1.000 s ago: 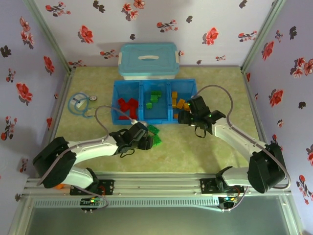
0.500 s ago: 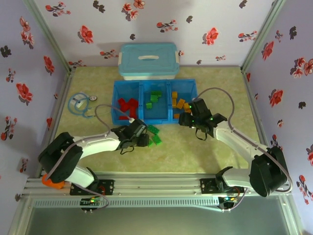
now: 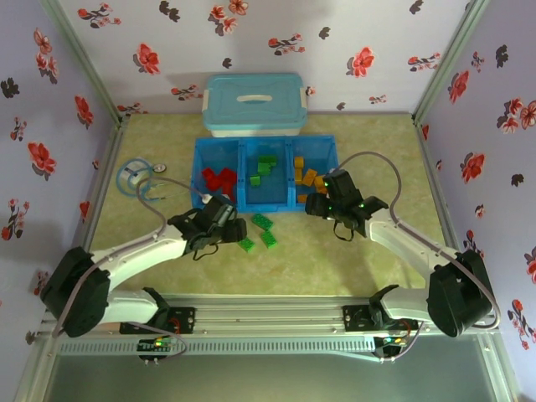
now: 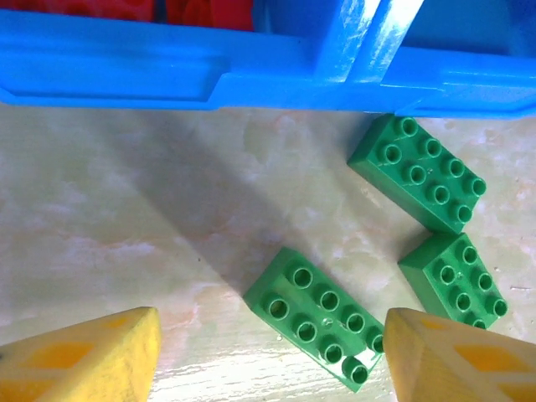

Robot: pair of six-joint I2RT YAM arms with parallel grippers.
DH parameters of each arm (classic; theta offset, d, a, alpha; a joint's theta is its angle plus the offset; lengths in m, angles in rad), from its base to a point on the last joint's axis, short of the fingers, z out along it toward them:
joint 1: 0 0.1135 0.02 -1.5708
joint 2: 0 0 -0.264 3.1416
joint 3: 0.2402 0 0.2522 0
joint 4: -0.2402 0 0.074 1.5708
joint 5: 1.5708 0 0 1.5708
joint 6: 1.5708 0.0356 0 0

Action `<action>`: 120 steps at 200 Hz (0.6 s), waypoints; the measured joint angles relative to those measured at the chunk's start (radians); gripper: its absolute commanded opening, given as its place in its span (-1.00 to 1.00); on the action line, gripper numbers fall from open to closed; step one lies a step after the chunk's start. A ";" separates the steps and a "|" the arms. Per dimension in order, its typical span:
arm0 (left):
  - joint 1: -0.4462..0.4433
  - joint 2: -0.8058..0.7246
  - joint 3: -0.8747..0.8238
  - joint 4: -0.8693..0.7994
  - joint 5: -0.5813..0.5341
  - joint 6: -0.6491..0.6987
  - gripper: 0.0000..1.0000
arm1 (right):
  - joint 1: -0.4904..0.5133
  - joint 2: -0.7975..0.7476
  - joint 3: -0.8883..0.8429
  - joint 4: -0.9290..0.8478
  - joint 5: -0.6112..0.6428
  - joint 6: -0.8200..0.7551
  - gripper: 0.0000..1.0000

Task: Sort the legos into containers by color
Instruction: Pick up the lego from the middle-left of the table.

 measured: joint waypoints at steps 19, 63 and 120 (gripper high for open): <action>-0.021 0.072 0.042 -0.029 0.005 -0.051 0.47 | 0.000 -0.003 -0.007 0.000 0.000 0.003 0.26; -0.068 0.185 0.076 -0.040 0.003 -0.204 0.44 | 0.000 -0.013 -0.012 0.000 0.000 0.008 0.26; -0.084 0.307 0.124 -0.044 -0.019 -0.330 0.24 | 0.000 -0.045 -0.045 0.000 0.006 0.008 0.26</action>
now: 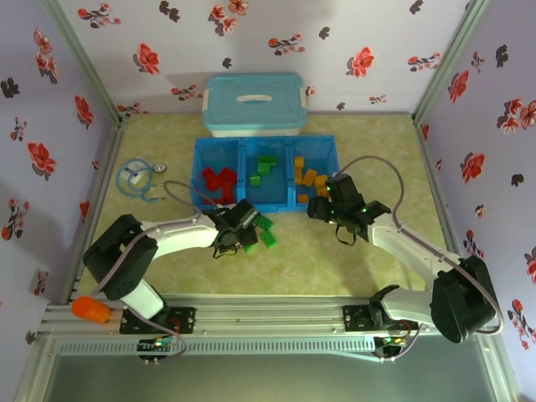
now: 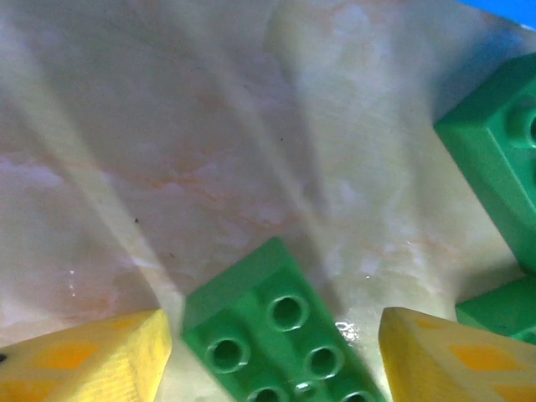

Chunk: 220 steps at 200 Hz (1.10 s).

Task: Sort the legos into containers by color
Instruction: Pick up the lego from the middle-left of the table, then place the lego in the container.

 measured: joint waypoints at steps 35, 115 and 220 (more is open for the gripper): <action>-0.008 0.015 0.012 -0.039 -0.033 -0.011 -0.15 | 0.000 -0.021 -0.013 0.000 0.014 0.000 0.25; -0.042 0.024 0.079 -0.096 -0.053 0.034 -0.64 | 0.000 -0.028 -0.034 0.001 0.021 0.002 0.22; 0.059 0.120 0.570 -0.172 -0.084 0.315 -0.59 | 0.000 -0.111 -0.096 0.000 0.008 0.027 0.22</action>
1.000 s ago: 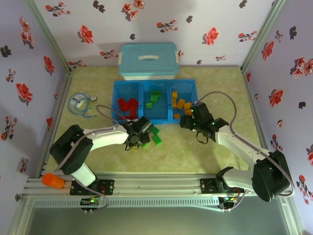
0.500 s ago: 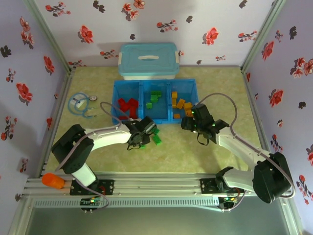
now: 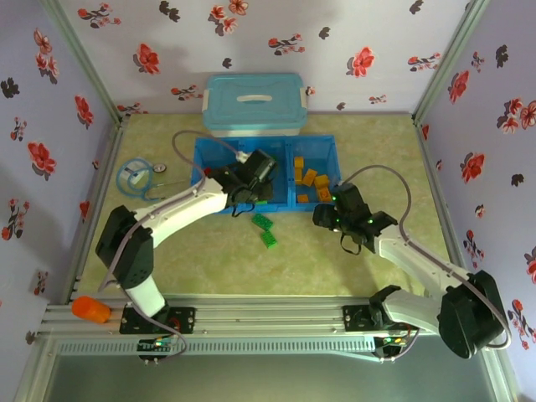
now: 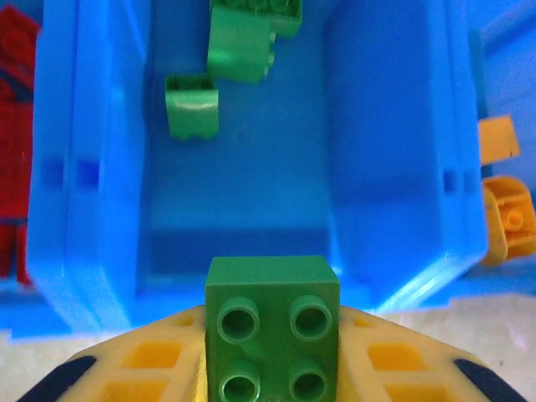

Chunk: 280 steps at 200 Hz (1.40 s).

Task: Sort the legos into containers by color
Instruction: Place the lego in the container, then pick up the lego from the bottom-center of the table.

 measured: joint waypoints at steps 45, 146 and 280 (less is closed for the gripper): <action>0.083 0.139 0.172 -0.024 0.032 0.086 -0.21 | 0.008 -0.033 -0.002 -0.001 -0.037 -0.001 0.22; 0.088 -0.037 0.072 0.020 0.057 0.160 0.37 | 0.190 0.014 0.011 -0.032 -0.019 -0.028 0.34; 0.070 -0.719 -0.615 0.210 0.034 0.167 0.36 | 0.468 0.515 0.342 -0.047 0.052 -0.090 0.46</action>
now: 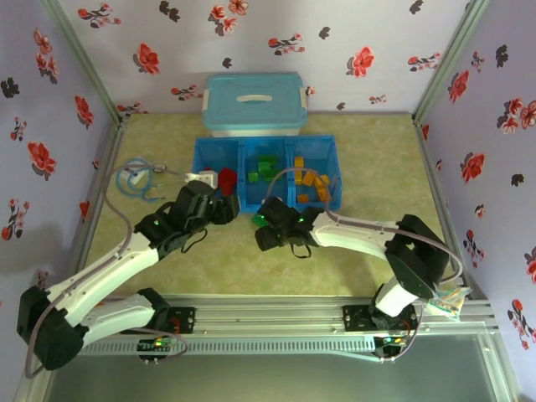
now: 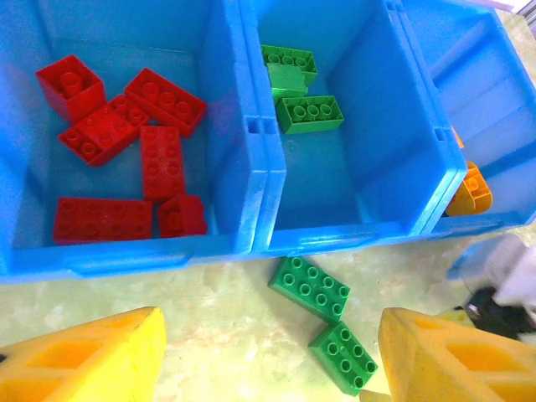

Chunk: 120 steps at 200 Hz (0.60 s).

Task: Sort the legos into containers by color
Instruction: Pick up the lego from the bottom-center of the table.

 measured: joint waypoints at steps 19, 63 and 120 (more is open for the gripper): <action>0.000 -0.037 -0.019 -0.003 -0.013 0.000 0.35 | 0.013 0.066 0.058 -0.026 0.021 -0.006 0.43; 0.000 -0.068 -0.053 -0.015 -0.035 -0.001 0.35 | 0.041 0.173 0.138 -0.079 0.053 -0.019 0.33; 0.000 -0.069 -0.071 -0.017 -0.037 -0.004 0.33 | 0.067 0.237 0.153 -0.131 0.068 -0.023 -0.09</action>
